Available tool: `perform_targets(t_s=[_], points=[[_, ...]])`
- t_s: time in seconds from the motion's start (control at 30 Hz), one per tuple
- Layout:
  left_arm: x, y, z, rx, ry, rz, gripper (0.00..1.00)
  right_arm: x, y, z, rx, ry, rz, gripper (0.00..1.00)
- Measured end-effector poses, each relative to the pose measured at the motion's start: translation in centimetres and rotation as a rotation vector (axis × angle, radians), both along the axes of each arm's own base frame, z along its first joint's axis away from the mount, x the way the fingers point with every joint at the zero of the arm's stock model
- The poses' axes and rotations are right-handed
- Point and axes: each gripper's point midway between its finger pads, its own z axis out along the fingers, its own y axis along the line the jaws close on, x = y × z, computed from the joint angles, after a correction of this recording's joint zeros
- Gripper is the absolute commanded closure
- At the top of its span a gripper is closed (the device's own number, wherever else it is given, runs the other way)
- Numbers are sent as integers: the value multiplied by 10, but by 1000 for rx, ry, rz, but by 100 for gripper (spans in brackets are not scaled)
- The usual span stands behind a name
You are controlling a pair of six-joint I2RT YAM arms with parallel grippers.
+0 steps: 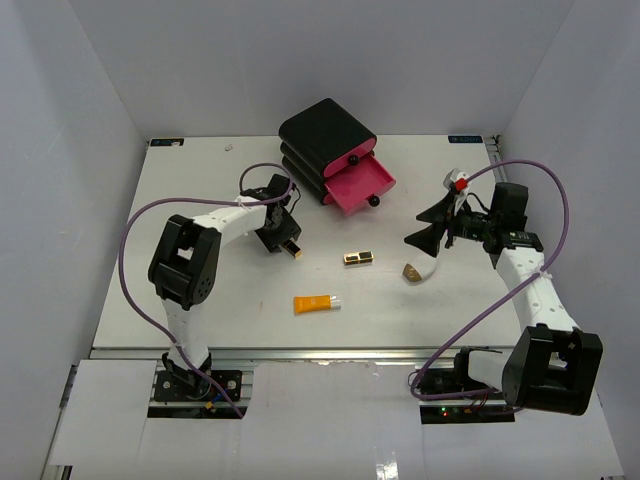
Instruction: Organize the makeup
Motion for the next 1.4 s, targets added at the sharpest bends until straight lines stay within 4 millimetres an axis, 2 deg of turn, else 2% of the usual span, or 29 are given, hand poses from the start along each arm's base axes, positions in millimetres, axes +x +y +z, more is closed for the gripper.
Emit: perform_targets(t_s=[0.03, 0.3, 0.47, 0.57, 0.73, 0.87, 0.93, 1.1, 1.27, 1.4], points=[[0, 1, -2, 4, 3, 0, 44, 0, -1, 1, 2, -2, -1, 13], [1, 2, -2, 17, -1, 2, 78, -2, -4, 5, 18, -9, 2, 13], [0, -1, 2, 40, -23, -41, 93, -1, -6, 6, 23, -10, -1, 13], [-3, -9, 7, 82, -56, -118, 100, -2, -7, 5, 25, -7, -3, 13], [-11, -42, 24, 187, -163, -365, 100, -5, -8, 0, 29, 6, -5, 13], [-8, -77, 52, 255, -306, -588, 100, -6, -8, -1, 30, 2, -1, 13], [1, -92, 70, 281, -385, -681, 100, -7, -9, -1, 30, 1, -2, 13], [30, -115, 120, 329, -558, -820, 100, -7, -9, -1, 32, -3, 0, 13], [69, -148, 194, 339, -780, -880, 100, -7, -9, -1, 32, -4, 0, 13], [95, -174, 226, 363, -895, -922, 93, -6, -11, -1, 33, -5, -4, 13]])
